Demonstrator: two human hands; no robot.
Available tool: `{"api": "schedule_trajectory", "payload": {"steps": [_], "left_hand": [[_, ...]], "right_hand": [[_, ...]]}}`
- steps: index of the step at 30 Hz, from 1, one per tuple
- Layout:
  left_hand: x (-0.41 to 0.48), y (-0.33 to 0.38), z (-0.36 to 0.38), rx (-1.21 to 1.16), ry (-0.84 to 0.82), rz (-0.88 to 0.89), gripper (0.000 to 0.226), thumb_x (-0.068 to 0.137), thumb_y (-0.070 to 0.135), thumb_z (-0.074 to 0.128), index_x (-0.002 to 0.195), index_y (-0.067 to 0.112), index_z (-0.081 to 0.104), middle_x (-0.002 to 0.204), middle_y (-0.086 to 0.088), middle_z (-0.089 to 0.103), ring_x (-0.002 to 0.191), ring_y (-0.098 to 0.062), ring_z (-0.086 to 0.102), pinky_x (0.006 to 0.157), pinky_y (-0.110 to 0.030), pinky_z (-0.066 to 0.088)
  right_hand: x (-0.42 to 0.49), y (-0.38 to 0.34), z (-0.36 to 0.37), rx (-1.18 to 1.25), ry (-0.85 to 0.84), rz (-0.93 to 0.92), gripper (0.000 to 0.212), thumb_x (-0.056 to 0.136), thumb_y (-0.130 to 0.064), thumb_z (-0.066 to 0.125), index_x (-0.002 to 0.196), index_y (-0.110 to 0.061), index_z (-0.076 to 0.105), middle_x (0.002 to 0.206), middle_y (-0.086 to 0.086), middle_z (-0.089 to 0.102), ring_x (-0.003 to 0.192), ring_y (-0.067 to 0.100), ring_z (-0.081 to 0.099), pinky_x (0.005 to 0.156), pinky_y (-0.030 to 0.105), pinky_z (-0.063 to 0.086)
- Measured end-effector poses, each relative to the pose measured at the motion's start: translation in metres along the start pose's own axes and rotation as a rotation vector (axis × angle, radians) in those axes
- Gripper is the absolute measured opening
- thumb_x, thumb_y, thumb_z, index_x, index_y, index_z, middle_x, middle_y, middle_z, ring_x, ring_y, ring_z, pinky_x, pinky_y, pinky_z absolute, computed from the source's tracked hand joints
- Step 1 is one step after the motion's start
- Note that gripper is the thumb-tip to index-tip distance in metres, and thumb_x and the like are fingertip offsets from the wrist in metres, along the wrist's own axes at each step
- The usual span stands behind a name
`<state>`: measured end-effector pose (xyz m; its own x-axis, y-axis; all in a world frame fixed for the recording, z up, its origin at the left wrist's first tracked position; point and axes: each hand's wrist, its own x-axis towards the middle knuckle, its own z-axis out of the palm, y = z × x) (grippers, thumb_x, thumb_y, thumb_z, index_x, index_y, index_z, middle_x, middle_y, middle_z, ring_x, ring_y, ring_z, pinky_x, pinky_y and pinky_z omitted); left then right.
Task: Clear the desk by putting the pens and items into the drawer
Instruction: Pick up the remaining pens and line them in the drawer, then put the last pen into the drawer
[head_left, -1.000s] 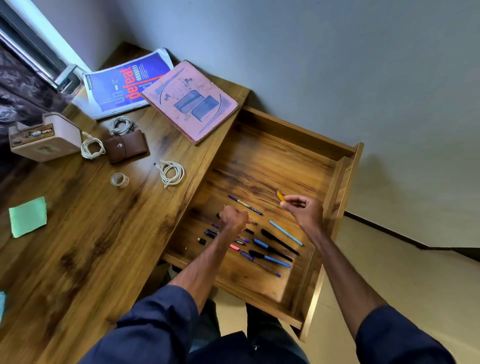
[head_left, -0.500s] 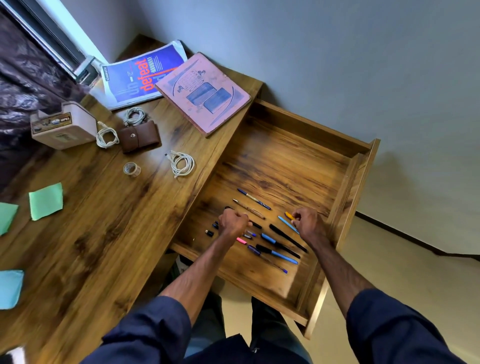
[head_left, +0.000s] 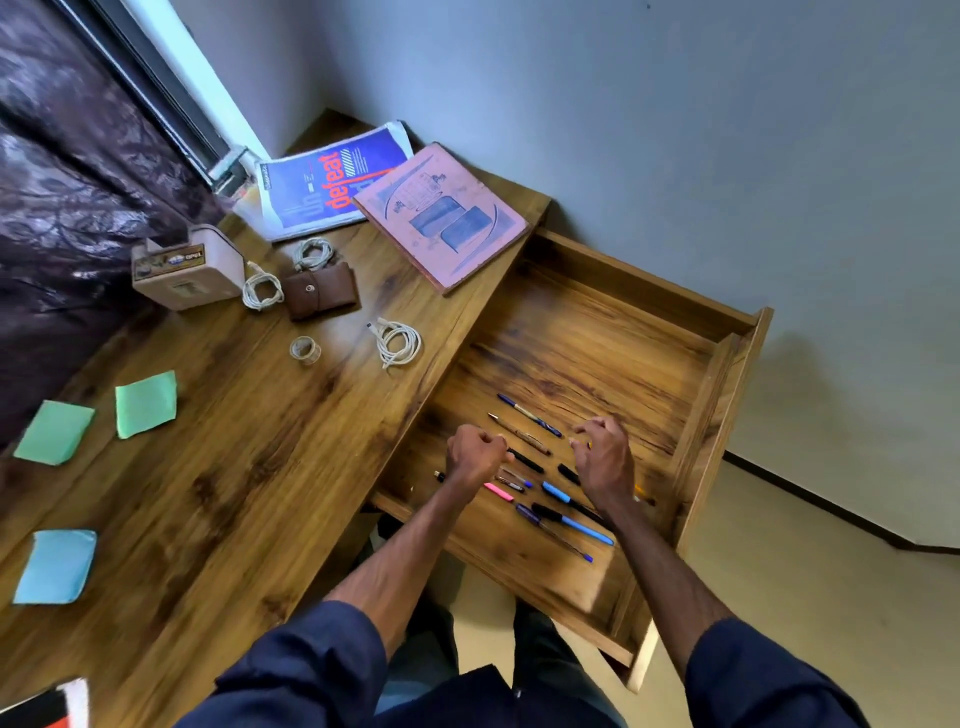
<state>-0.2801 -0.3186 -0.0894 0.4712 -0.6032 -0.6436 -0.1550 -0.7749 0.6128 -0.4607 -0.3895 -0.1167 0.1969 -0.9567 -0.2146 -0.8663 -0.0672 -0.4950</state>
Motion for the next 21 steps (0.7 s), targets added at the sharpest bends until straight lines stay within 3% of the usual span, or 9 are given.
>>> {"api": "schedule_trajectory", "payload": {"steps": [6, 8, 10, 12, 14, 17, 21], "left_hand": [[-0.024, 0.008, -0.052, 0.062, 0.064, 0.184, 0.022, 0.096, 0.023, 0.065, 0.079, 0.014, 0.074, 0.064, 0.003, 0.070, 0.052, -0.007, 0.063, 0.050, -0.027, 0.052], [-0.033, 0.002, -0.083, 0.072, 0.104, 0.219, 0.026, 0.097, 0.028, 0.063, 0.080, 0.012, 0.075, 0.067, 0.000, 0.070, 0.054, -0.008, 0.062, 0.046, -0.018, 0.046], [-0.039, -0.012, -0.118, 0.078, 0.157, 0.234, 0.023, 0.097, 0.031, 0.063, 0.081, 0.018, 0.073, 0.069, 0.007, 0.069, 0.057, -0.002, 0.059, 0.047, -0.009, 0.040], [-0.043, -0.035, -0.155, 0.079, 0.222, 0.206, 0.021, 0.094, 0.030, 0.064, 0.075, 0.024, 0.070, 0.068, 0.012, 0.066, 0.061, -0.002, 0.059, 0.053, -0.016, 0.042], [-0.043, -0.064, -0.193, 0.067, 0.310, 0.148, 0.018, 0.089, 0.029, 0.065, 0.074, 0.020, 0.071, 0.072, 0.007, 0.069, 0.069, -0.012, 0.064, 0.057, -0.026, 0.043], [-0.046, -0.120, -0.253, 0.057, 0.463, 0.056, 0.013, 0.086, 0.027, 0.064, 0.088, 0.018, 0.074, 0.088, 0.001, 0.073, 0.087, -0.020, 0.068, 0.068, -0.026, 0.044], [-0.053, -0.203, -0.309, 0.152, 0.603, -0.076, 0.017, 0.091, 0.026, 0.060, 0.103, 0.018, 0.069, 0.114, -0.004, 0.069, 0.114, -0.026, 0.059, 0.094, -0.032, 0.043]], "right_hand": [[-0.021, -0.113, 0.013, 0.185, 0.062, -0.246, 0.008, 0.087, -0.017, 0.070, 0.095, -0.019, 0.072, 0.101, -0.003, 0.058, 0.095, 0.012, 0.055, 0.076, 0.021, 0.044], [-0.028, -0.154, 0.019, 0.203, 0.042, -0.327, 0.009, 0.089, -0.020, 0.068, 0.097, -0.019, 0.072, 0.102, -0.004, 0.059, 0.092, 0.008, 0.055, 0.077, 0.022, 0.049], [-0.035, -0.191, 0.028, 0.190, 0.023, -0.413, 0.011, 0.091, -0.023, 0.066, 0.099, -0.018, 0.071, 0.104, -0.002, 0.060, 0.090, 0.010, 0.057, 0.076, 0.024, 0.051], [-0.046, -0.228, 0.038, 0.174, -0.013, -0.498, 0.013, 0.092, -0.025, 0.064, 0.101, -0.018, 0.071, 0.105, 0.001, 0.060, 0.089, 0.014, 0.059, 0.075, 0.026, 0.051], [-0.058, -0.261, 0.053, 0.177, -0.086, -0.564, 0.014, 0.091, -0.026, 0.063, 0.100, -0.018, 0.071, 0.102, 0.002, 0.061, 0.089, 0.017, 0.060, 0.073, 0.029, 0.049], [-0.081, -0.310, 0.095, 0.132, -0.234, -0.680, 0.015, 0.088, -0.023, 0.063, 0.100, -0.018, 0.069, 0.101, 0.005, 0.061, 0.090, 0.025, 0.062, 0.073, 0.035, 0.052], [-0.119, -0.362, 0.158, 0.006, -0.419, -0.874, 0.026, 0.082, -0.015, 0.066, 0.107, -0.010, 0.068, 0.102, 0.014, 0.064, 0.091, 0.034, 0.063, 0.075, 0.036, 0.050]]}}
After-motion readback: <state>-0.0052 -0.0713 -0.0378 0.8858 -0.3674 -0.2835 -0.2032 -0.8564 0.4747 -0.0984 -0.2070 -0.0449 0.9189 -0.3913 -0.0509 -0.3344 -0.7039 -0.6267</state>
